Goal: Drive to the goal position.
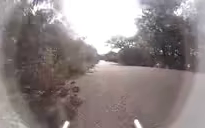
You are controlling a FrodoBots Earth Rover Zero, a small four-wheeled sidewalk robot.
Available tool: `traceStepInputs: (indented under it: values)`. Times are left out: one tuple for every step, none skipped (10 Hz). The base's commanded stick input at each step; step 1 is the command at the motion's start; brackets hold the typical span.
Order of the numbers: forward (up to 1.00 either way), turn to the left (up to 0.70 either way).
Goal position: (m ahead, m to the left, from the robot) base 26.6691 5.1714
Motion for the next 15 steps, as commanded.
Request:
traceStepInputs:
  values:
    - [0.7, 0.0]
    - [0.7, 0.0]
    - [0.7, 0.0]
    - [0.7, 0.0]
    - [0.7, 0.0]
    - [0.7, 0.0]
    - [0.7, 0.0]
    - [0.7, 0.0]
    - [0.7, 0.0]
    - [0.7, 0.0]
    - [0.7, 0.0]
    - [0.7, 0.0]
    - [0.7, 0.0]
    - [0.7, 0.0]
    - [0.7, 0.0]
